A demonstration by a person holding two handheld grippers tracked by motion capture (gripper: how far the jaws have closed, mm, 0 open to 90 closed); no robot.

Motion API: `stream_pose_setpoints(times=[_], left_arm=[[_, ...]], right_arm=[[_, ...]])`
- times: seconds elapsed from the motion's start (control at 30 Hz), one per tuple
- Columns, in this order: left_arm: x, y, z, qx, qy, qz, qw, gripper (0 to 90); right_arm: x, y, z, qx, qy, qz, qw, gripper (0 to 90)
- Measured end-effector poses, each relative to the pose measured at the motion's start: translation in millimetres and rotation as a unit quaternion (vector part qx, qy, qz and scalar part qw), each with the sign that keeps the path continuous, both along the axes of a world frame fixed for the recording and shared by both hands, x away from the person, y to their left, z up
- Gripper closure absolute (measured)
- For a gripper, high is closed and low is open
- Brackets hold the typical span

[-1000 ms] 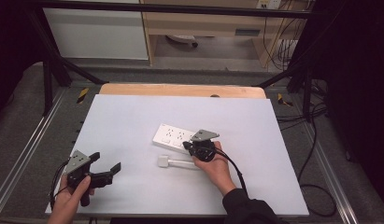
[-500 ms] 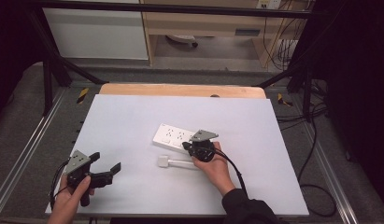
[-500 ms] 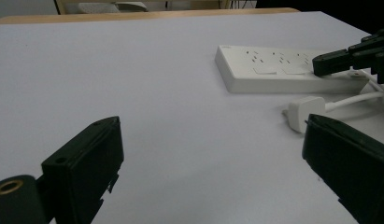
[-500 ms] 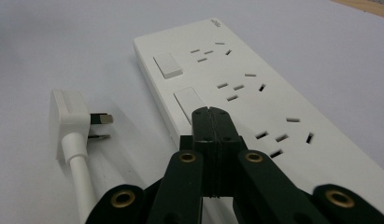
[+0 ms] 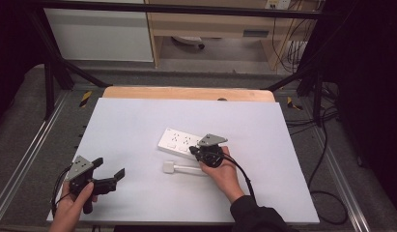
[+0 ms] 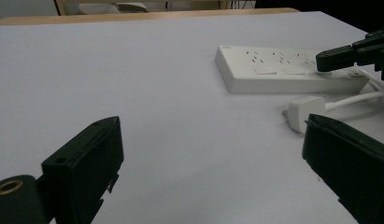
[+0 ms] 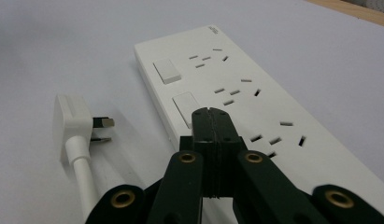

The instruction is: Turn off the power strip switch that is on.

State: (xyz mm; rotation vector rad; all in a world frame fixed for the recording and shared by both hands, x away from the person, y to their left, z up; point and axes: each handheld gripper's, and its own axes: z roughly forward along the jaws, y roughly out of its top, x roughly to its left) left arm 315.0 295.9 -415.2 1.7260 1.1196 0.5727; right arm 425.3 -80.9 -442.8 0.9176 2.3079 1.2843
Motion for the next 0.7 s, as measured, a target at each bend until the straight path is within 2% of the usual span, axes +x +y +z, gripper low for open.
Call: stream_pose_setpoints(times=[0.4, 0.53, 0.7], left_arm=[[-0.1, -0.6, -0.2, 0.000, -0.002, 0.001, 1.0000, 5.3], [-0.2, -0.7, 0.0, 0.003, -0.002, 0.001, 1.0000, 5.2], [-0.1, -0.7, -0.1, 0.003, -0.003, 0.000, 1.0000, 5.2]], right_arm=[[-0.3, -4.9, 5.5, 0.013, -0.003, -0.008, 0.9999, 87.3], [-0.7, -7.4, 9.1, 0.018, -0.005, -0.014, 0.9997, 81.7], [-1.7, -10.5, 15.7, 0.027, -0.009, -0.022, 0.9994, 67.1]])
